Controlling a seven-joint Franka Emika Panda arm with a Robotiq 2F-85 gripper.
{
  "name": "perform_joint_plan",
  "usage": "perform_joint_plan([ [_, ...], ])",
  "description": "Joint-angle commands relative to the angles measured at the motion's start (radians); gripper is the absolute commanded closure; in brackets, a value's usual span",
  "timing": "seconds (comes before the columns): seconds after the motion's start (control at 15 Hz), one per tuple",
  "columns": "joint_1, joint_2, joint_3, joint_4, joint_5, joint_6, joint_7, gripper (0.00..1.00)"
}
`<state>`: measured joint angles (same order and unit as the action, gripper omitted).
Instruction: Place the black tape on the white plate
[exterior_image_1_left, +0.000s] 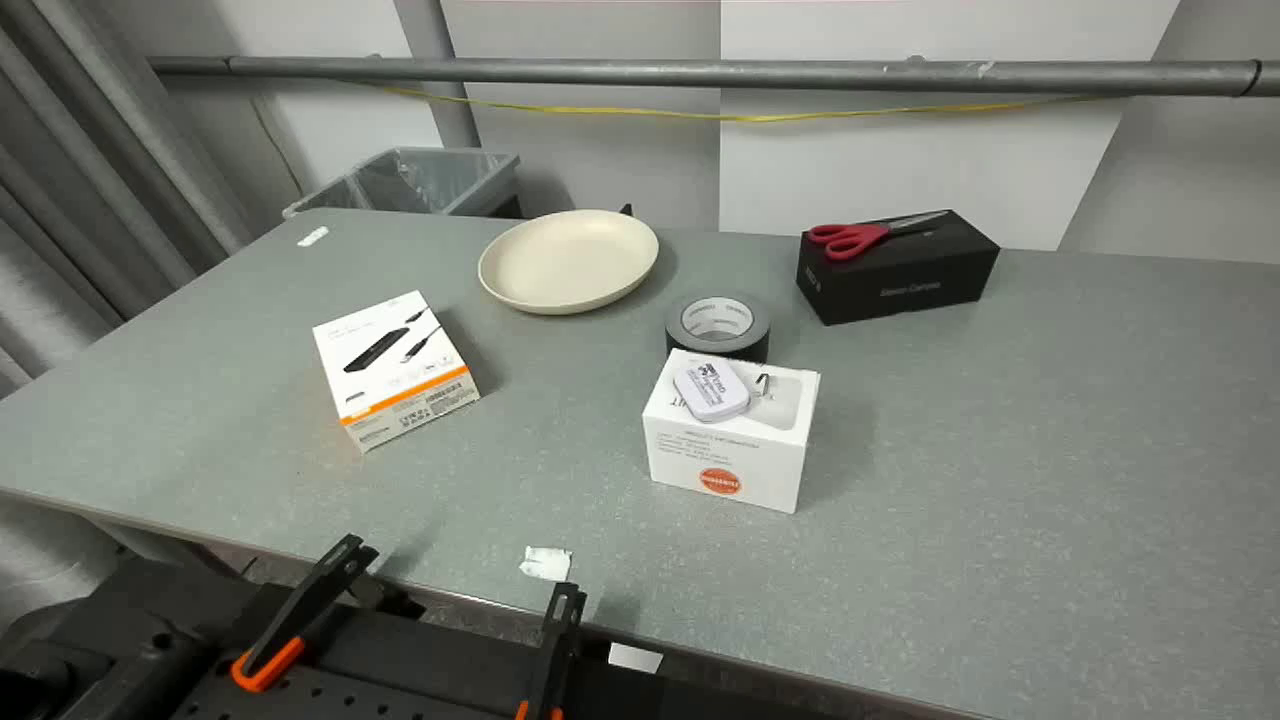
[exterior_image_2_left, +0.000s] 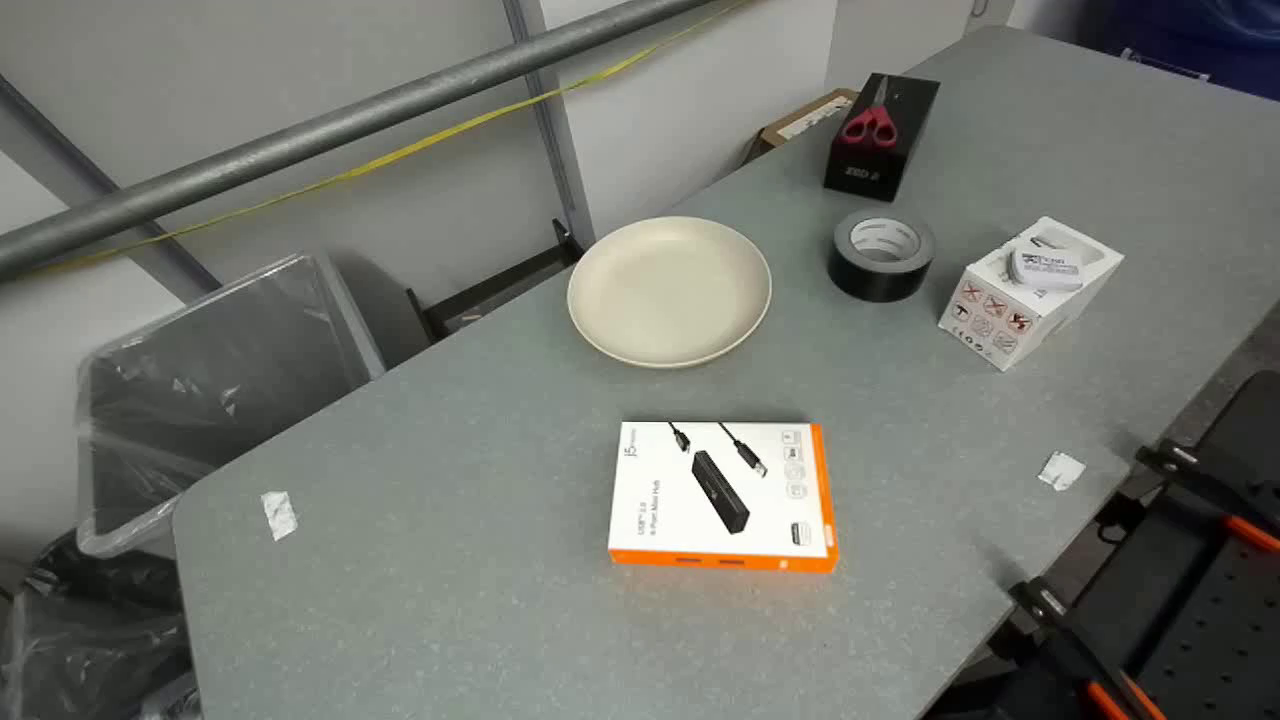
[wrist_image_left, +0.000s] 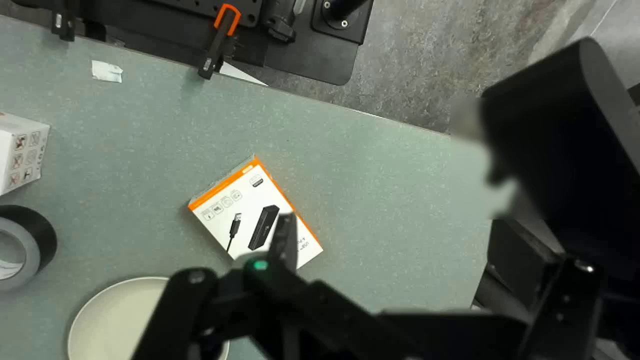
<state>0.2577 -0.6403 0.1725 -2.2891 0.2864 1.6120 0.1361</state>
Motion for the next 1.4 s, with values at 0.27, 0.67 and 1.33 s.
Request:
perform_joint_plan([
  [0.27,-0.025,-0.001,0.017,0.004,0.010,-0.007,-0.011,0.00],
  [0.67,-0.032,0.003,0.022,0.001,-0.001,0.009,-0.009,0.00],
  [1.33,-0.244,0.089,-0.126,-0.090,-0.142,0.295,-0.002,0.00],
])
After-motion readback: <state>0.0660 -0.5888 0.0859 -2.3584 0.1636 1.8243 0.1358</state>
